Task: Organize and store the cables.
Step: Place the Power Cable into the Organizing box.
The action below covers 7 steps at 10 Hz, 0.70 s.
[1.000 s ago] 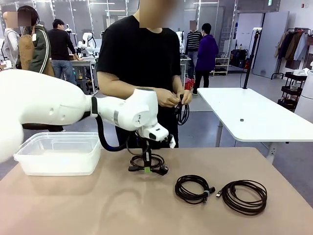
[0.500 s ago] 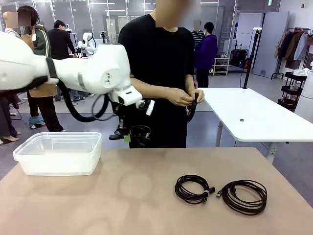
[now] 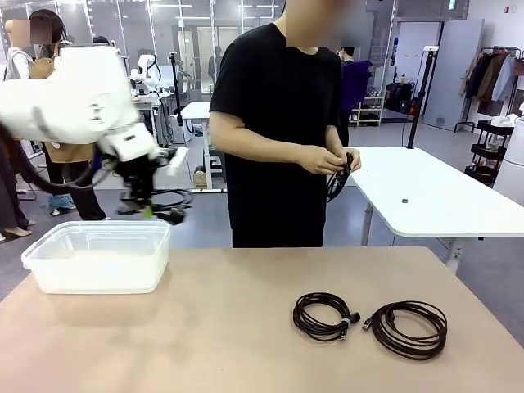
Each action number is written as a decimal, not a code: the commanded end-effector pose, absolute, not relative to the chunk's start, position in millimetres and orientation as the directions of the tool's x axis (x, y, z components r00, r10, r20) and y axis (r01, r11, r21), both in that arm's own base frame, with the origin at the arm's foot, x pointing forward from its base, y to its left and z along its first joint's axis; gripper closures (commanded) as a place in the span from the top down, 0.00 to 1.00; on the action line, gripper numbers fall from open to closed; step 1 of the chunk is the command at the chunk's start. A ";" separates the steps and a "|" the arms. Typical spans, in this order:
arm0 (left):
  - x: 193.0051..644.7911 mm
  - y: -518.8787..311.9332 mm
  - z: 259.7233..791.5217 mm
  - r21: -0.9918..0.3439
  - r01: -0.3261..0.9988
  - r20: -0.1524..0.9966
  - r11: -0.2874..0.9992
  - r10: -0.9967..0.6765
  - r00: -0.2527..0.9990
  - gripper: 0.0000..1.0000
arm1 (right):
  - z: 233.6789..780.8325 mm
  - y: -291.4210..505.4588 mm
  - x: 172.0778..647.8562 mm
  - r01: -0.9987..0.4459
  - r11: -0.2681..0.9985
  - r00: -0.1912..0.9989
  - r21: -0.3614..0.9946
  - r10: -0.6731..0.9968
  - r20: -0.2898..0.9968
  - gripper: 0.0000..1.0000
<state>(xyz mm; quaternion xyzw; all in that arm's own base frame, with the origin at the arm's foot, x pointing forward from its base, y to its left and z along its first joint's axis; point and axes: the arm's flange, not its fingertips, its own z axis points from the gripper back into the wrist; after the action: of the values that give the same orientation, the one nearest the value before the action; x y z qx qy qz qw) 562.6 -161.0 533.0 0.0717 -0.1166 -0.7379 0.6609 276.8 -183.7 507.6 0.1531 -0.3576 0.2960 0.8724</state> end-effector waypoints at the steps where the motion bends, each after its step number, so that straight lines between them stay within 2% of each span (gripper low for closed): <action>1: 559.2 -104.3 517.5 0.288 0.953 0.065 -0.088 -0.992 -0.111 0.13 | 507.4 -185.4 275.8 -0.638 0.768 0.556 0.049 0.416 0.720 1.00; 3: 572.6 -63.8 500.3 0.266 0.959 0.029 -0.095 -0.994 -0.106 0.13 | 507.4 -185.4 275.8 -0.638 0.768 0.556 0.049 0.416 0.720 1.00; 7: 607.9 -55.9 470.2 0.160 0.986 0.018 -0.045 -0.999 -0.048 0.13 | 507.4 -185.4 275.8 -0.638 0.768 0.556 0.049 0.416 0.720 1.00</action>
<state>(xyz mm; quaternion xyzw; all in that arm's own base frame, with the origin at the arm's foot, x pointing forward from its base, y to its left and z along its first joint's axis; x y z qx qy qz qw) 592.8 -50.0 461.4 0.0545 -0.0713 -0.7281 0.6796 277.1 -183.8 507.1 0.1535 -0.3568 0.2955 0.8728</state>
